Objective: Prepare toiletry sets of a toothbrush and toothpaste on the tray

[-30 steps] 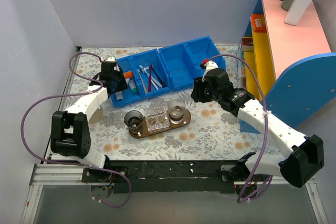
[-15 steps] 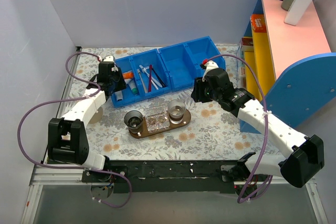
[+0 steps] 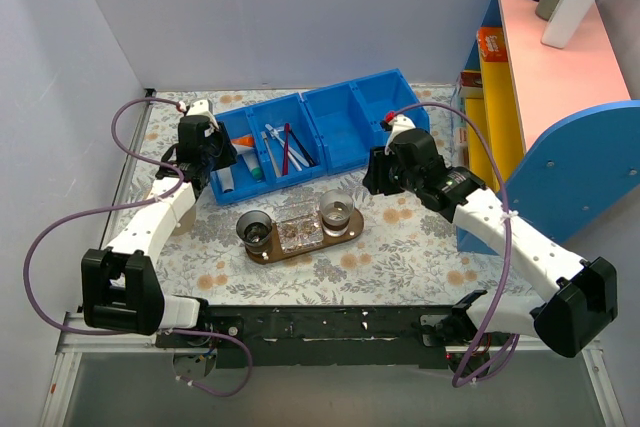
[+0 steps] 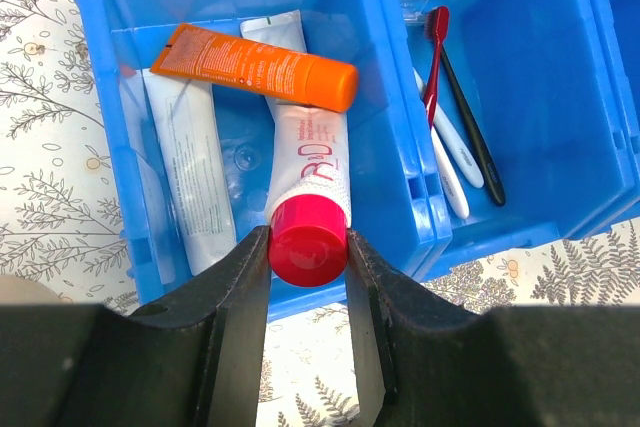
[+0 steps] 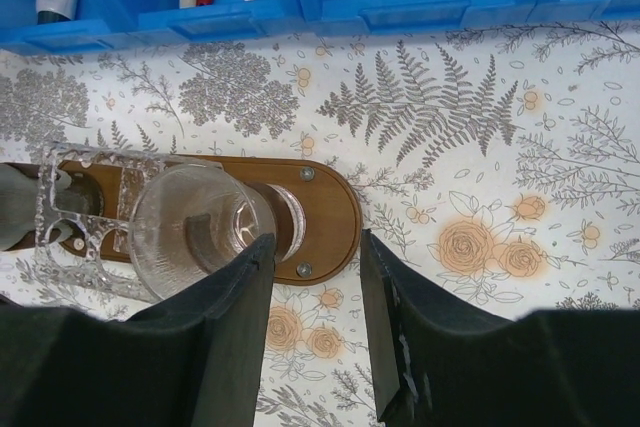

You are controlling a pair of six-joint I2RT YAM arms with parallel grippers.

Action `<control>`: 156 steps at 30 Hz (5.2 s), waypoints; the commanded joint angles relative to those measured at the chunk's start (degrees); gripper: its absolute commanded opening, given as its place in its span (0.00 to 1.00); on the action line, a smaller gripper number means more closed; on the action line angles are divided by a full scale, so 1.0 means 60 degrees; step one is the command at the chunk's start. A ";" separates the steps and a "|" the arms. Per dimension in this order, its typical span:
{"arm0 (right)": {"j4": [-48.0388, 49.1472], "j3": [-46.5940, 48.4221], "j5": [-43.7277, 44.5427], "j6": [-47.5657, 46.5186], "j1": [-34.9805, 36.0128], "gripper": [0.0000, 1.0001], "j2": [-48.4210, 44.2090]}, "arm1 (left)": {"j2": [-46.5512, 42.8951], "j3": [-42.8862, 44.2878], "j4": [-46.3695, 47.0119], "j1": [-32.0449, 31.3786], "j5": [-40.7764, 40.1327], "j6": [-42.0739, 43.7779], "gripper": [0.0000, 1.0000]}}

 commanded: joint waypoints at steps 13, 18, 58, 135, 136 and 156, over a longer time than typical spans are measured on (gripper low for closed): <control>0.1292 0.2420 -0.2494 -0.1560 0.0279 0.47 0.1318 | -0.1033 0.0030 0.0601 0.0035 0.0061 0.0266 0.00; 0.1541 0.3240 -0.2231 -0.2600 0.1112 0.47 0.2080 | -0.1150 0.0132 0.0411 0.0035 0.0047 0.0427 0.00; 0.6200 0.5965 -0.2906 -0.6526 0.2711 0.50 0.7106 | -0.2644 0.0909 -0.1391 0.0035 0.1921 0.0223 0.00; 0.9027 0.2070 -0.0517 -1.0965 0.3107 0.24 0.4734 | -0.2468 0.2051 -0.2886 0.0035 0.3589 -0.2850 0.98; 0.8998 0.1997 -0.0502 -1.1082 0.3107 0.24 0.4660 | -0.2468 0.2080 -0.2828 0.0035 0.3693 -0.2970 0.98; 0.8661 0.1000 -0.0517 -1.1449 0.3166 0.25 0.3239 | -0.1620 0.1890 -0.2533 -0.0126 0.7664 -0.3265 0.90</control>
